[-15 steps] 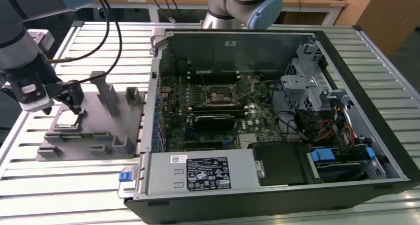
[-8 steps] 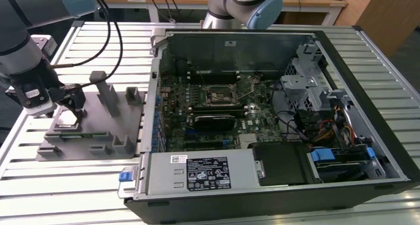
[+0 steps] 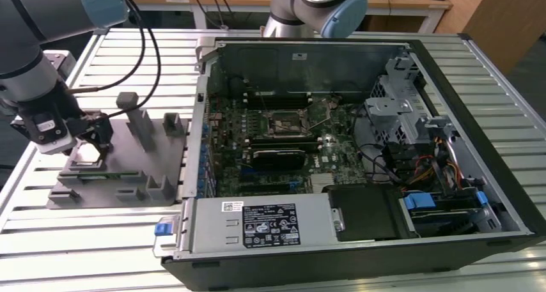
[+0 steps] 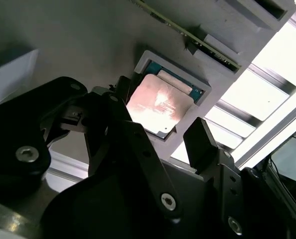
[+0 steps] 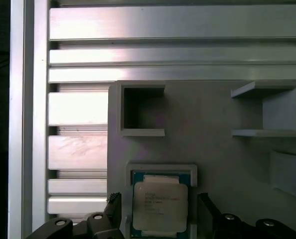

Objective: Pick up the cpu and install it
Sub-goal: 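Pick up the cpu and move it towards the insertion slot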

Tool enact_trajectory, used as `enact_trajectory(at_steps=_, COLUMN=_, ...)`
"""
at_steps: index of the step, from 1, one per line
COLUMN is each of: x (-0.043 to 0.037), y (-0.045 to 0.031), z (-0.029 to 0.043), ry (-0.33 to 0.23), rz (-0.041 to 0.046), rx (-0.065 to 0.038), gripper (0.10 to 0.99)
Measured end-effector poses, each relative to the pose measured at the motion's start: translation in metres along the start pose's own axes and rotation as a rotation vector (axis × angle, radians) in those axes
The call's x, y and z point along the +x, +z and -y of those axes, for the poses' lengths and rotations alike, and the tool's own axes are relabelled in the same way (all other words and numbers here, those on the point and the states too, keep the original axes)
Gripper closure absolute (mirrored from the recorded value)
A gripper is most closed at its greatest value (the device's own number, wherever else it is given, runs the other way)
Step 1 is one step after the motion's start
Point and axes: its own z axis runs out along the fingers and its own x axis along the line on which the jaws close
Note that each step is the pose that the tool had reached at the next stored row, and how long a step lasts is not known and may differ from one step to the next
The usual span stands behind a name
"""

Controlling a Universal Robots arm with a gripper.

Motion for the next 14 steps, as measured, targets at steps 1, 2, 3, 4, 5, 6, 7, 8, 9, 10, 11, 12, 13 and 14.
enact_trajectory(at_steps=1, x=0.0, y=0.0008, z=0.0001, ry=0.0, rz=-0.0001, rx=0.0, gripper=0.38)
enact_trajectory(at_steps=2, x=0.0, y=0.0015, z=0.0001, ry=0.0, rz=0.0, rx=0.0, gripper=0.38)
enact_trajectory(at_steps=3, x=0.0, y=0.0022, z=0.0001, ry=0.0, rz=-0.0001, rx=0.0, gripper=0.38)
enact_trajectory(at_steps=4, x=0.0, y=0.0027, z=0.0001, ry=0.0, rz=-0.0002, rx=0.0, gripper=0.38)
enact_trajectory(at_steps=5, x=0.0, y=0.0032, z=0.0002, ry=0.0, rz=-0.0001, rx=0.0, gripper=0.38)
enact_trajectory(at_steps=6, x=0.0, y=0.0036, z=0.0002, ry=0.0, rz=-0.0001, rx=0.0, gripper=0.38)
enact_trajectory(at_steps=7, x=0.0, y=0.0039, z=0.0002, ry=0.0, rz=-0.0002, rx=0.0, gripper=0.396)
enact_trajectory(at_steps=8, x=0.0, y=0.004, z=0.0002, ry=0.0, rz=-0.0002, rx=0.0, gripper=0.396)
enact_trajectory(at_steps=9, x=0.0, y=0.004, z=0.0002, ry=0.0, rz=-0.0003, rx=0.0, gripper=0.459)
enact_trajectory(at_steps=10, x=0.0, y=0.004, z=0.0002, ry=0.0, rz=-0.0004, rx=0.0, gripper=0.522)
enact_trajectory(at_steps=11, x=-0.0001, y=0.0039, z=0.0002, ry=0.0, rz=0.0, rx=0.0, gripper=0.522)
enact_trajectory(at_steps=12, x=-0.0001, y=0.0039, z=0.0002, ry=0.0, rz=0.0001, rx=0.0, gripper=0.545)
enact_trajectory(at_steps=13, x=-0.0001, y=0.0039, z=0.0001, ry=0.0, rz=0.0002, rx=0.0, gripper=0.545)
enact_trajectory(at_steps=14, x=-0.0001, y=0.0038, z=0.0001, ry=0.0, rz=0.0001, rx=0.0, gripper=0.545)
